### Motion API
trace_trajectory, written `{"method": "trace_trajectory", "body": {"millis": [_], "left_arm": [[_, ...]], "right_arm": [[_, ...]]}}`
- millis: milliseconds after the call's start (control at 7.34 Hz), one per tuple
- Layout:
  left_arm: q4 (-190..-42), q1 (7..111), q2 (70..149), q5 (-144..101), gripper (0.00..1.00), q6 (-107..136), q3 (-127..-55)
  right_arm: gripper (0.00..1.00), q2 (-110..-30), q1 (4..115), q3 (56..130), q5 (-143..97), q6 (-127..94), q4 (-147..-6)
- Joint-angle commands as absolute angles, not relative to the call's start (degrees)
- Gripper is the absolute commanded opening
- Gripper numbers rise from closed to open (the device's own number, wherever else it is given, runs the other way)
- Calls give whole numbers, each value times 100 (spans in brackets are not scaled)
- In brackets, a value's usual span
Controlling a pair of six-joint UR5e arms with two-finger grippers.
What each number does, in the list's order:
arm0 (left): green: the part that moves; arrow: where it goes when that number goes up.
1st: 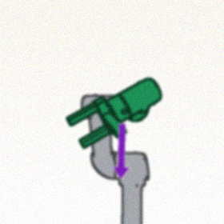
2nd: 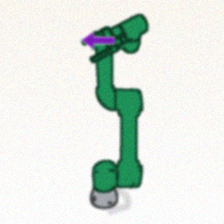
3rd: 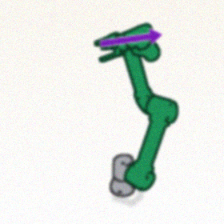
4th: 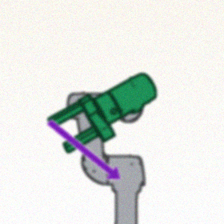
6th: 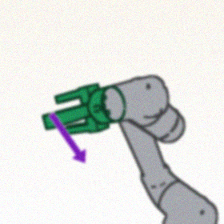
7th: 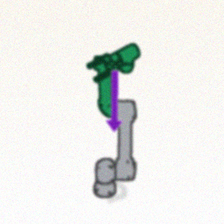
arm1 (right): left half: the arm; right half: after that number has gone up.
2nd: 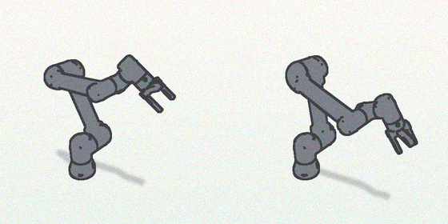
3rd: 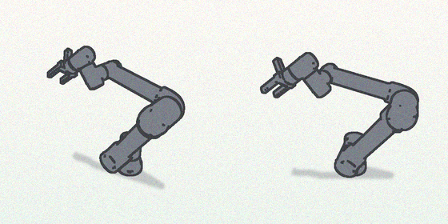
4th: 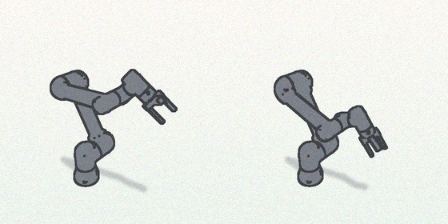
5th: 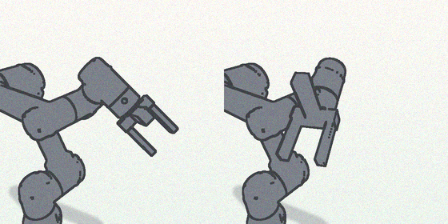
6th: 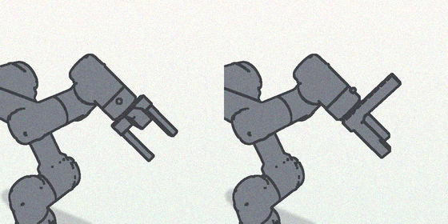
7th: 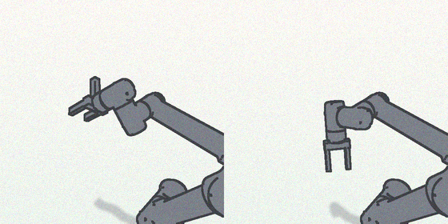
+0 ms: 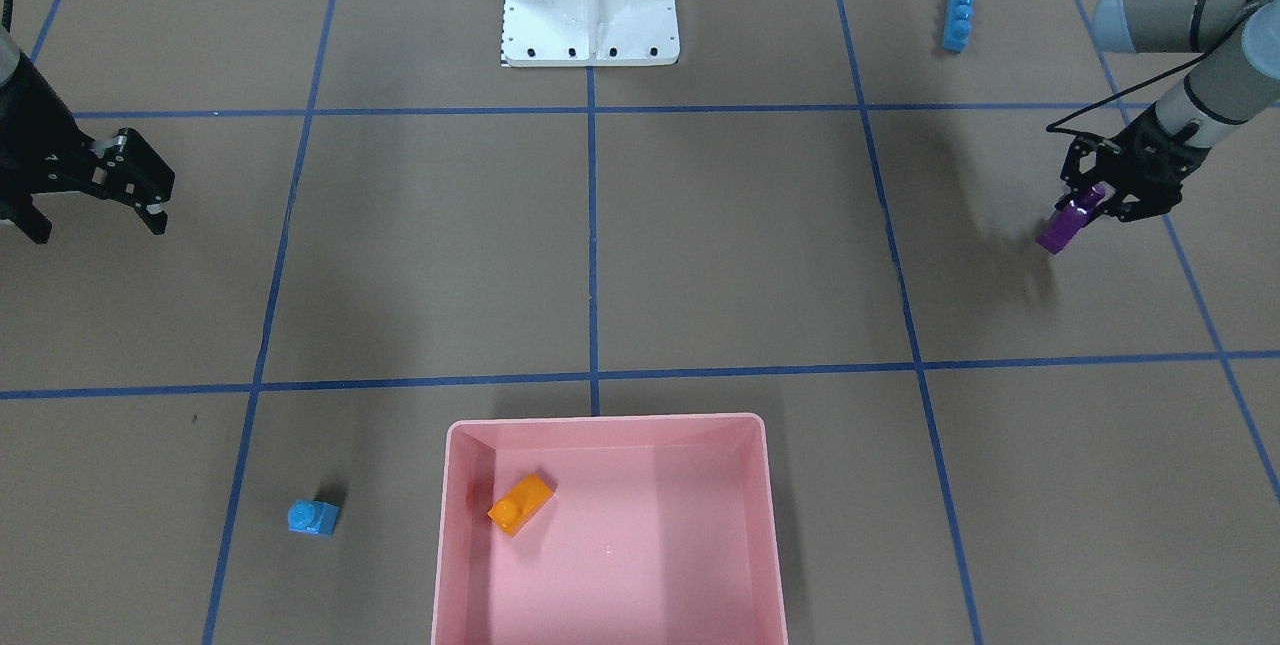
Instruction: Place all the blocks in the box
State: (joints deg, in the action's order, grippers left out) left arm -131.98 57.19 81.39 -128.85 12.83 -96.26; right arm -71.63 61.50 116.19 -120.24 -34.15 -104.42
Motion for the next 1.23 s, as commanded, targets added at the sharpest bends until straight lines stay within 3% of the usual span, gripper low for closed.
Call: {"method": "trace_trajectory", "body": {"millis": [0,272,545,1090], "left_arm": [[-13192,5730,8601,-12841,0,4888,-10273],[-13123,5678,9714,-12472,0,6899,-10118],[-12625,5625,11225,-12445,0,7339,-9295],[-11612,5135,14520,-11914,0,7260,-6310]], "right_arm": [[100,-7163,6144,11575,-12015,-3401,-10441],[100,-7154,6144,11401,-11997,-3375,-10398],[100,-7172,6144,10919,-12006,-3401,-9724],[100,-7163,6135,10732,-12006,-3401,-9624]]}}
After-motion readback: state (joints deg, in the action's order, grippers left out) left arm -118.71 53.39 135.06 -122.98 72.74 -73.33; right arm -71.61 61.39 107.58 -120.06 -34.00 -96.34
